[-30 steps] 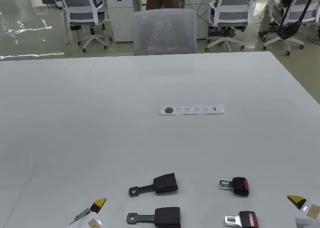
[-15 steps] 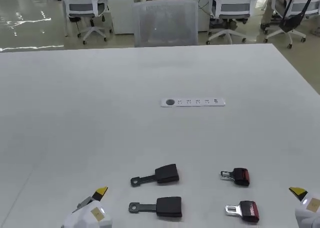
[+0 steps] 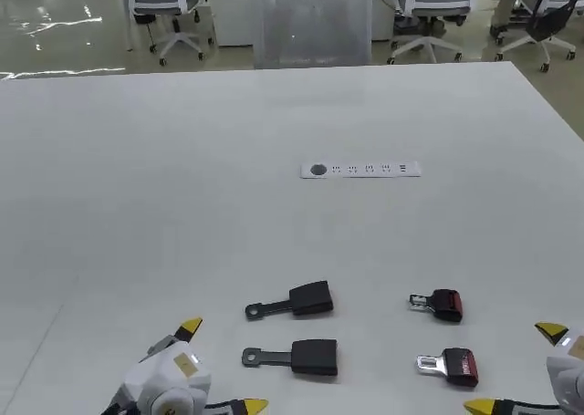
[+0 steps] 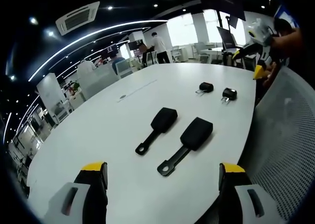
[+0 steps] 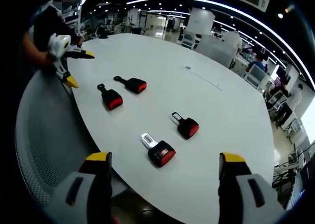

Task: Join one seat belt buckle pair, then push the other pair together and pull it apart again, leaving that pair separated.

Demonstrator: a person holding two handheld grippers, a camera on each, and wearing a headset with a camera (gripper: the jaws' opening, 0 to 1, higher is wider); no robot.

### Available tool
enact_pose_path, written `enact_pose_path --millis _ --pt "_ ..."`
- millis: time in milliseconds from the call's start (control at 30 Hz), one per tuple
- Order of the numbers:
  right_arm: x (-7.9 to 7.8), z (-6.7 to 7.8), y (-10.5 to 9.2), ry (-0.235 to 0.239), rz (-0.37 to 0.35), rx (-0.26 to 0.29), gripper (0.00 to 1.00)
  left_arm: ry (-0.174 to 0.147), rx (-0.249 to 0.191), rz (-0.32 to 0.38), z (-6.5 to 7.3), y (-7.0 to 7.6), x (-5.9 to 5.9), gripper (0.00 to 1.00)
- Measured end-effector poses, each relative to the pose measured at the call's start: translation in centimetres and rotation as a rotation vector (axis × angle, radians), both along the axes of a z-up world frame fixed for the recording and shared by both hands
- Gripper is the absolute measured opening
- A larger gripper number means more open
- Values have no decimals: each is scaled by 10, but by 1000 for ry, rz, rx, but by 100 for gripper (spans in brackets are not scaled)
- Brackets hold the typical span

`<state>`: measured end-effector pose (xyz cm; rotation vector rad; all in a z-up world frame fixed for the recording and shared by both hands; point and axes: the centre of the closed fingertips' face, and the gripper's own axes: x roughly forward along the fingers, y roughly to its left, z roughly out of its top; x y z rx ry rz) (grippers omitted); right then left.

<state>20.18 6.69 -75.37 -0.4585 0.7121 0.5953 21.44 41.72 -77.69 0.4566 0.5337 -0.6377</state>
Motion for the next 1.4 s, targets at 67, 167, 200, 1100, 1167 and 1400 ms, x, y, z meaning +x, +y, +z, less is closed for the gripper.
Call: enact_pose_path --millis 67,167,200,1100,1167,1400 --pt "0 -1 0 2 -2 7 91 4 1 3 -1 0 -1 96" --pt "-1 -4 1 9 5 12 91 2 8 3 -1 1 -1 96" --pt "-2 -5 2 10 8 12 90 1 9 3 -1 1 -1 96" --pt "3 -4 15 51 327 -40 53 107 143 -279 22 -35 12 64" --pt "3 -4 16 46 367 -61 50 126 165 -310 17 -41 12 63" --pt "-1 -9 20 83 440 -95 43 139 271 -469 -2 -63 13 60"
